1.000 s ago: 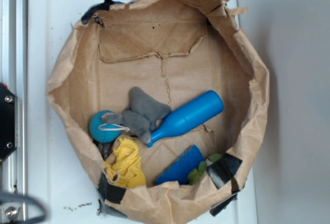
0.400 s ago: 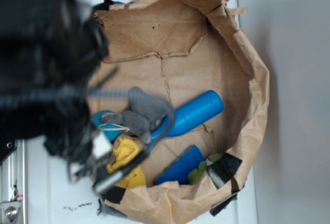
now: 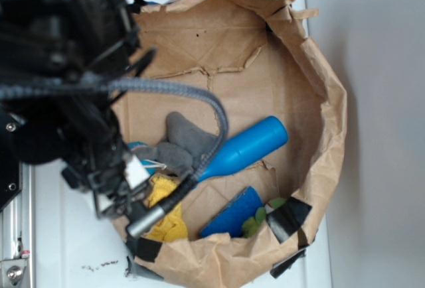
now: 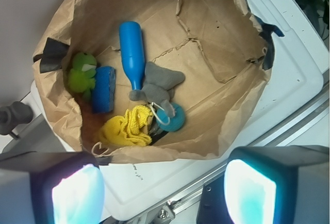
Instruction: Grab the gray animal.
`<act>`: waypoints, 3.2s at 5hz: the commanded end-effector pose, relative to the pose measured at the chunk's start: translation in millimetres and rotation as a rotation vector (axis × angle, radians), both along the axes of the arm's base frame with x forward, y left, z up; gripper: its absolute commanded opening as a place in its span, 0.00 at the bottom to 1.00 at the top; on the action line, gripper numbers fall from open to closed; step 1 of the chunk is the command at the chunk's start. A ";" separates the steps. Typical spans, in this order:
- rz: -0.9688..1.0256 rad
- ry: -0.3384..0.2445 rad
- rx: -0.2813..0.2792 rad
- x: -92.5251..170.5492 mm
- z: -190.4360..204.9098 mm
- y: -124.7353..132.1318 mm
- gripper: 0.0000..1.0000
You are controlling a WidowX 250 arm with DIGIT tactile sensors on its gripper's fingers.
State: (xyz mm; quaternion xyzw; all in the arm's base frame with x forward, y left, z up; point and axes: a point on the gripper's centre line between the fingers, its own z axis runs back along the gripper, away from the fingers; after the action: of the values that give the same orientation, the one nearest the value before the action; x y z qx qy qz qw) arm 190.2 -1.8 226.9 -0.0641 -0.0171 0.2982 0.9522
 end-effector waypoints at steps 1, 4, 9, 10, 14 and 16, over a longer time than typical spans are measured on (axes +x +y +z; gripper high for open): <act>0.025 -0.019 0.002 -0.3 3.6 7.1 1.00; 0.126 -0.032 0.054 58.5 -79.6 27.2 1.00; 0.017 -0.058 0.037 33.7 -118.2 37.1 1.00; -0.019 -0.065 0.010 25.7 -117.2 29.4 1.00; 0.015 -0.101 0.076 61.9 -154.6 14.7 1.00; 0.024 -0.083 0.040 67.6 -157.3 34.3 1.00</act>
State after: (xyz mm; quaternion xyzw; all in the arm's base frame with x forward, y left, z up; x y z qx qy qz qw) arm 249.5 21.6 59.3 -0.0554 -0.0404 0.3003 0.9514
